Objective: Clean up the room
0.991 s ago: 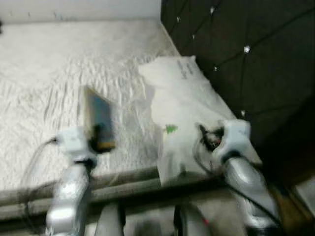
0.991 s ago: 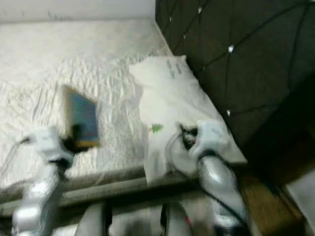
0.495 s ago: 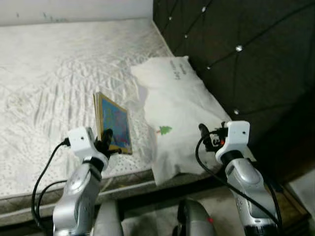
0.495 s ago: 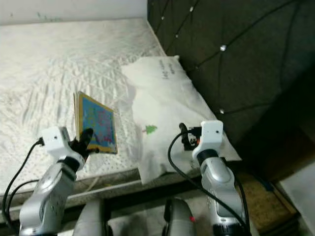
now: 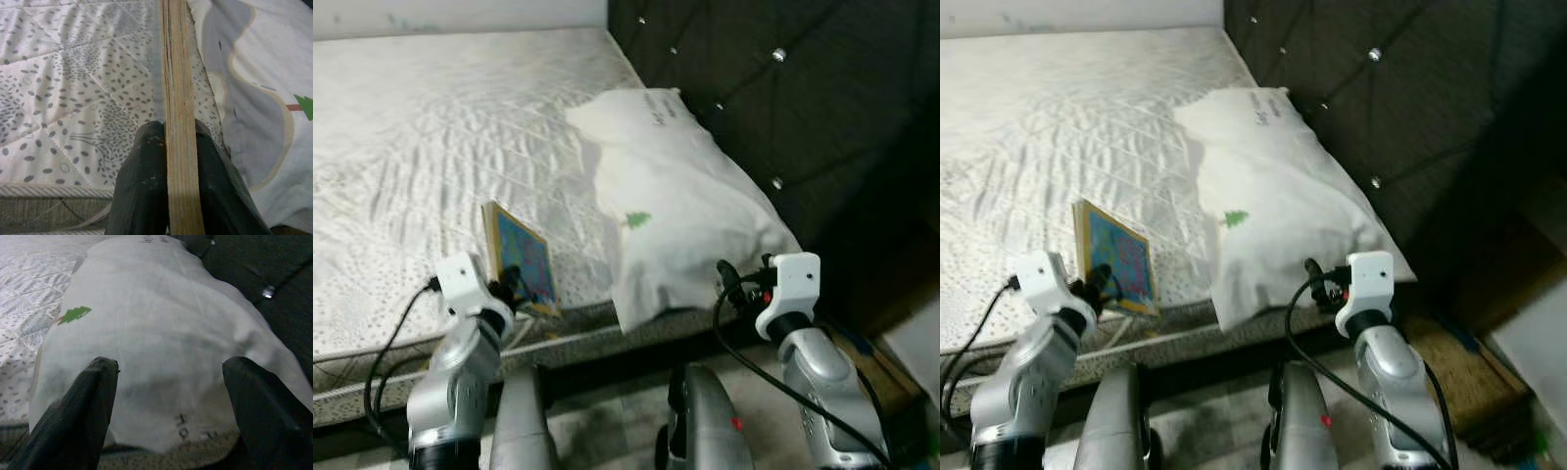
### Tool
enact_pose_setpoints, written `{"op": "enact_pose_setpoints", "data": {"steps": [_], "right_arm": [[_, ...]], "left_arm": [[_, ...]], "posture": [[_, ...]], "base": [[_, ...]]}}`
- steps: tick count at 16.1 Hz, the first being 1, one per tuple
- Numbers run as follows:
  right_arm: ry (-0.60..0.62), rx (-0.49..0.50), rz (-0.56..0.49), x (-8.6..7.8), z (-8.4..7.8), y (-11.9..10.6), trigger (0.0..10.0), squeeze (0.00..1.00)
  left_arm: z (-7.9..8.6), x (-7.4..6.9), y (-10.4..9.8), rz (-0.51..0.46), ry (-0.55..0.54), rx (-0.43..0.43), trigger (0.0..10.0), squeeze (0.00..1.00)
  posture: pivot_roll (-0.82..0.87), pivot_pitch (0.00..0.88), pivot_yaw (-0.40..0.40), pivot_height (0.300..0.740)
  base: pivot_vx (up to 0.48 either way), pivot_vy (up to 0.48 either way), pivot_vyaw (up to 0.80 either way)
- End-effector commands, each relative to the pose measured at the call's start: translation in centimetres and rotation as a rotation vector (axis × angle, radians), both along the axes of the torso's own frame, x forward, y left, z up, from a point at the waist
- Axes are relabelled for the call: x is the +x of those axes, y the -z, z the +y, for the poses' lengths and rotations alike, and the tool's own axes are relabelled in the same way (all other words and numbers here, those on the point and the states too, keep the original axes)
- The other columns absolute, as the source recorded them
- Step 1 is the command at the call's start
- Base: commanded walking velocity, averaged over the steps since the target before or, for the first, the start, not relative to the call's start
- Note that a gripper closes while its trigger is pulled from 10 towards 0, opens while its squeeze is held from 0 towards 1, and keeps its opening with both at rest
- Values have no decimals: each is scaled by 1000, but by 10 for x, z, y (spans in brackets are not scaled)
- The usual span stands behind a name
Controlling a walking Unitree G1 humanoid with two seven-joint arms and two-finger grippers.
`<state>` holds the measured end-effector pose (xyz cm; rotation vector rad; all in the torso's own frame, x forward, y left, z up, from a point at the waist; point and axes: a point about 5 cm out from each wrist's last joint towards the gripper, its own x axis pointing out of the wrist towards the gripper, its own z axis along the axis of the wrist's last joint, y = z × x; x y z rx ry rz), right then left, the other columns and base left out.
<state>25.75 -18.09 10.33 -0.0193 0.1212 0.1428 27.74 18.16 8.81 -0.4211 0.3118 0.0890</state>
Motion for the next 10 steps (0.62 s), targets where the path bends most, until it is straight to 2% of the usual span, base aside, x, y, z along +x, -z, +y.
{"op": "enact_pose_setpoints", "data": {"steps": [1,2,5,7,10], "right_arm": [[8,-5,-21,-2,-6,-8,10000,0],[7,-7,-20,-5,-7,-8,10000,0],[6,-14,-14,-17,-10,-12,10000,0],[0,-32,2,-27,-14,-14,10000,0],[-7,-49,21,-42,-22,-17,10000,0]], "left_arm": [[3,10,-7,-34,-20,-9,10000,0],[5,17,-8,-41,-33,-21,10000,0],[-4,37,-12,-56,26,-117,10000,0],[-10,48,-5,-15,47,-146,10000,0],[-17,57,-5,-32,80,-179,10000,0]], "posture": [[-62,135,-39,575],[-69,142,-40,575],[-98,165,-49,575],[-134,180,-60,575],[-167,196,-80,575]], "base": [[0,0,0],[0,0,0],[0,0,0],[0,0,0],[0,0,0]]}}
